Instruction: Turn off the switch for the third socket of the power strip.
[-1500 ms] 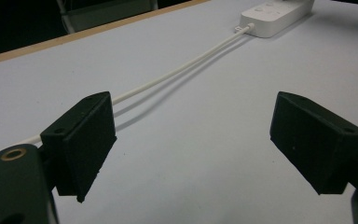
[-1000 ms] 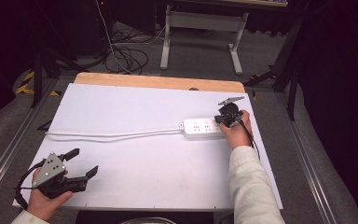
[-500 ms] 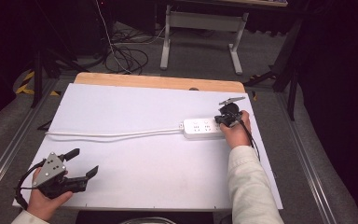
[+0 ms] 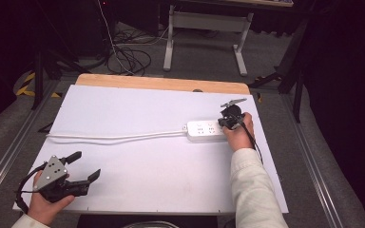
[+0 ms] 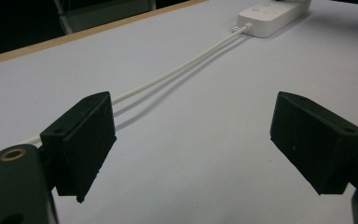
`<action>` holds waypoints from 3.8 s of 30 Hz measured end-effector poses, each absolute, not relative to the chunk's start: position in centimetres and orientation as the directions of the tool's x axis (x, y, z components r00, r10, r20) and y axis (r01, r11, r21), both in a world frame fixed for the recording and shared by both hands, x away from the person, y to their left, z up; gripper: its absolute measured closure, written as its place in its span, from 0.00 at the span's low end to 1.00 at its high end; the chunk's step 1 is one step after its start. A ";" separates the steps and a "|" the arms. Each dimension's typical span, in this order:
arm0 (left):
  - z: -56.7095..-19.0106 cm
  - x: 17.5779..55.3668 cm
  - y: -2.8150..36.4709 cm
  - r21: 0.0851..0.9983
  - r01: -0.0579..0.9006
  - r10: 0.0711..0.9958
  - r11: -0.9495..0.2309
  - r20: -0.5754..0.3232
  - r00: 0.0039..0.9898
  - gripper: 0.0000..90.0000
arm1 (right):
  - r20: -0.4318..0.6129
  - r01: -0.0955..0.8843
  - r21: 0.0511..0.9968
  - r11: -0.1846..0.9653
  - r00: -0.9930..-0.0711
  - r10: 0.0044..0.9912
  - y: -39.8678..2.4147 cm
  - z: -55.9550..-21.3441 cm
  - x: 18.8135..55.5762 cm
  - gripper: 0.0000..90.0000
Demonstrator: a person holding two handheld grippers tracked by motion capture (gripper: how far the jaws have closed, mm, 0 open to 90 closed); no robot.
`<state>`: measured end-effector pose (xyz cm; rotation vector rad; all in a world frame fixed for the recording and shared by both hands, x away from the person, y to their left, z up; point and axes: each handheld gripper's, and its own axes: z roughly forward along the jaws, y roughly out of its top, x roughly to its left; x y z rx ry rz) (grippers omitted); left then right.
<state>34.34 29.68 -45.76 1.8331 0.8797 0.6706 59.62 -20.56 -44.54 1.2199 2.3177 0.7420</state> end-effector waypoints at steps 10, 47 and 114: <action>-45.7 34.2 29.7 0.920 0.270 0.803 -0.284 0.074 0.592 0.16 | -0.076 0.633 0.638 0.438 -0.514 0.854 -21.0 -44.7 59.8 1.00; -45.7 34.5 29.5 0.920 0.279 0.808 -0.276 0.065 0.586 0.16 | -0.077 0.494 0.771 0.401 -0.552 0.830 -21.9 -39.0 55.7 0.90; -45.3 33.8 30.1 0.919 0.300 0.814 -0.256 0.037 0.580 0.14 | 0.046 0.352 0.870 0.345 -0.754 0.655 -21.7 -47.9 41.2 0.29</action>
